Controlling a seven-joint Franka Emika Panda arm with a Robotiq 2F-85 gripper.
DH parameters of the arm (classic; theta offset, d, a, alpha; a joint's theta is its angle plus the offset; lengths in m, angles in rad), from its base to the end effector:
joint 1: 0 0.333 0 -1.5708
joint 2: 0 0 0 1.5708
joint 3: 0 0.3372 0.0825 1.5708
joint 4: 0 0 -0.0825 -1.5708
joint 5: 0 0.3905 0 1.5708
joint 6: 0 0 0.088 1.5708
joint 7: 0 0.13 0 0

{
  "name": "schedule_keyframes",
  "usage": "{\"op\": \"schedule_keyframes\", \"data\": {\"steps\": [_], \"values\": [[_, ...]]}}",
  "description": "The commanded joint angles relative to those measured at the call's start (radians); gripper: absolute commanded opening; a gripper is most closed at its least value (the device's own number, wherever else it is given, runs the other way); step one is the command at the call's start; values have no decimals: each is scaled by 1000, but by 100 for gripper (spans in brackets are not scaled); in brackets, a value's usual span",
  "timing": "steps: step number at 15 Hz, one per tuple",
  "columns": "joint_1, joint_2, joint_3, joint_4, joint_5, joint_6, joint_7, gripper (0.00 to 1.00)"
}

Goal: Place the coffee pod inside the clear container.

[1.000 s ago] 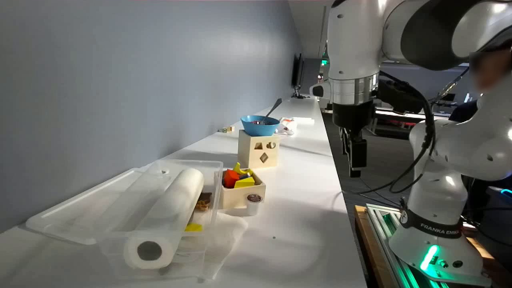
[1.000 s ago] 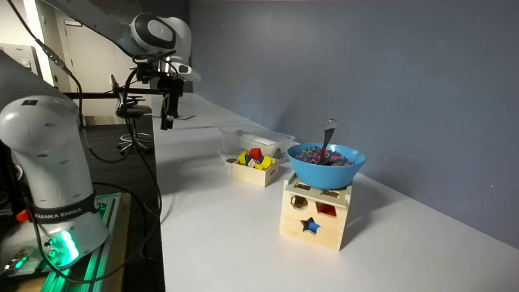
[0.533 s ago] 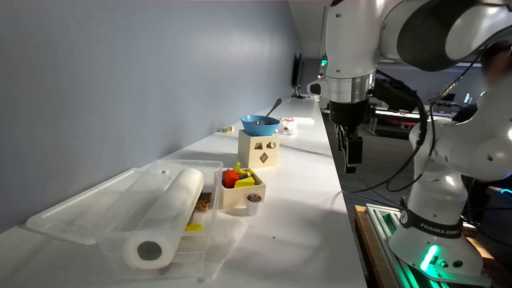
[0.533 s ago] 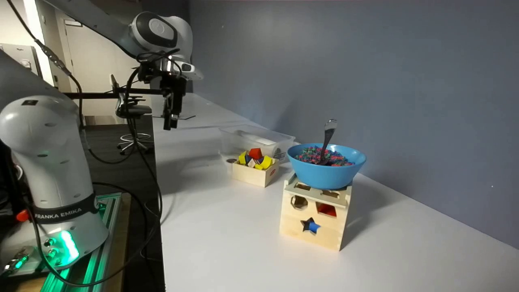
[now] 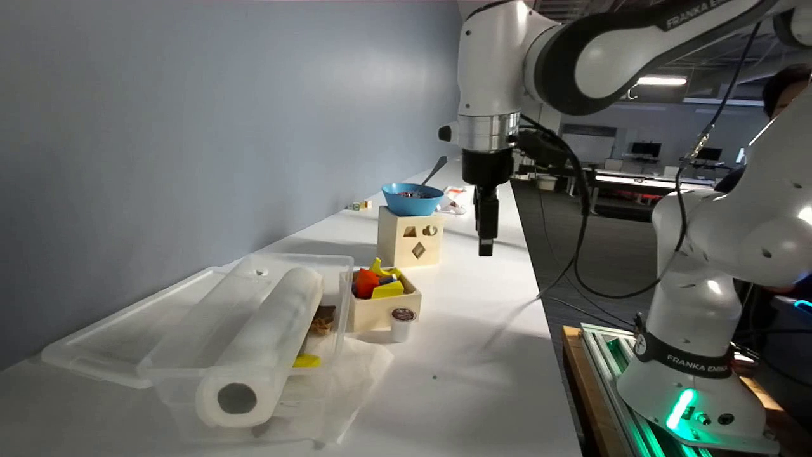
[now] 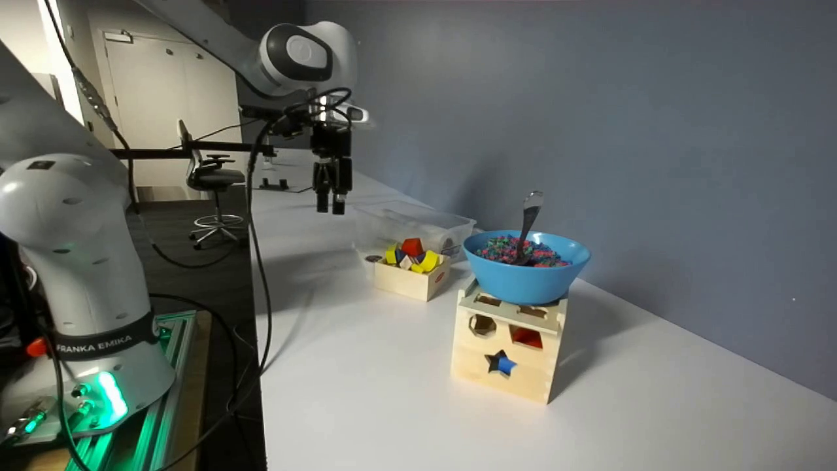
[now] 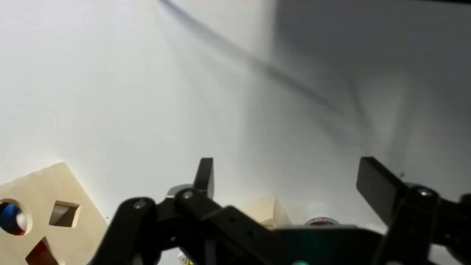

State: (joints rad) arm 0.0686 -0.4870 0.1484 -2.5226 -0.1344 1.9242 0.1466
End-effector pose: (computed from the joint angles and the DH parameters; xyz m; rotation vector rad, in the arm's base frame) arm 0.3686 0.0690 0.4290 2.9254 0.1513 -0.1217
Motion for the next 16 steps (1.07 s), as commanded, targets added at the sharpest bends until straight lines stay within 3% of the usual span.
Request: {"op": "schedule_keyframes", "data": {"steps": [1, 4, 5, 9, 16], "values": [[-5, 37, -4, 18, -2, 14, 27, 100], [-10, 105, -2, 57, -1, 24, 64, 100], [-11, 95, 2, 35, 20, 74, 119, 100], [-17, 110, 5, -69, 90, 367, 264, 100], [-72, 238, 53, -181, 95, 863, 518, 100]]}}
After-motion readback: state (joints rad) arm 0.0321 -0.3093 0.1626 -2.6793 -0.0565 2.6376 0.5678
